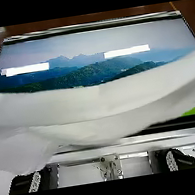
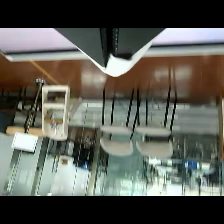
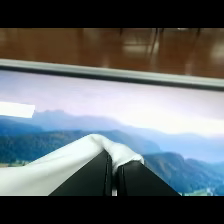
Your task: Fold the shirts.
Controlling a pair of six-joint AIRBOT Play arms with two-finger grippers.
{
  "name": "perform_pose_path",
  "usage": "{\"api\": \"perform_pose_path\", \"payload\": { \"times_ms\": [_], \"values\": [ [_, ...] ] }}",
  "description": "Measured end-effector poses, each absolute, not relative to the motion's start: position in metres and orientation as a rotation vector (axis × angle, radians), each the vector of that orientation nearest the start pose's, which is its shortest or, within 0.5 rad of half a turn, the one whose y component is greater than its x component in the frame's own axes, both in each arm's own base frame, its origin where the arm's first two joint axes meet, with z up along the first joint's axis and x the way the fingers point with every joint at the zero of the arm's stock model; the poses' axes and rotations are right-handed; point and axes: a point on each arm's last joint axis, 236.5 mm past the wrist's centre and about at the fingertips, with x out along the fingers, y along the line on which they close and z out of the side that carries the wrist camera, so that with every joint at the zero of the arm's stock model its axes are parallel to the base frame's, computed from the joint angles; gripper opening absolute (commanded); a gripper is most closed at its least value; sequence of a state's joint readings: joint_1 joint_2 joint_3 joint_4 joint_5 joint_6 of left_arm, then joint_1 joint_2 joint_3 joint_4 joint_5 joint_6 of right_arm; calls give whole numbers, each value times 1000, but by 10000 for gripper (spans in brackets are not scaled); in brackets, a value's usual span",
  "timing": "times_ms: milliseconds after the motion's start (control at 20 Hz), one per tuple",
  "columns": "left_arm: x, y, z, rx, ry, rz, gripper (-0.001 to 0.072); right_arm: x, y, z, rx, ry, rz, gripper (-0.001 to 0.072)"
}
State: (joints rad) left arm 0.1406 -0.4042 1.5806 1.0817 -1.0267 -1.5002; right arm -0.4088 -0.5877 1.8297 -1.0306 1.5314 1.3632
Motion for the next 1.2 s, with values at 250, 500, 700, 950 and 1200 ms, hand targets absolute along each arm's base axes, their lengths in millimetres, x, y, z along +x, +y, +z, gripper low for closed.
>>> {"api": "perform_pose_path", "payload": {
  "times_ms": [250, 500, 700, 950, 1200],
  "values": [
    [160, -71, 435, -168, 99, -258, 38, 176, 31, 380, 34, 527, 77, 67],
    [200, -62, 349, -222, 363, -224, 39, 197, 14, 293, 177, 842, 70, 67],
    [258, -55, 287, -304, 490, -205, 38, 227, 3, 203, 284, 1024, 88, 66],
    [352, -57, 233, -376, 544, -260, 38, 324, -1, 146, 351, 891, 174, 66],
    [431, -42, 153, -443, 638, -209, 39, 433, 25, 116, 312, 676, 223, 67]
  ]
}}
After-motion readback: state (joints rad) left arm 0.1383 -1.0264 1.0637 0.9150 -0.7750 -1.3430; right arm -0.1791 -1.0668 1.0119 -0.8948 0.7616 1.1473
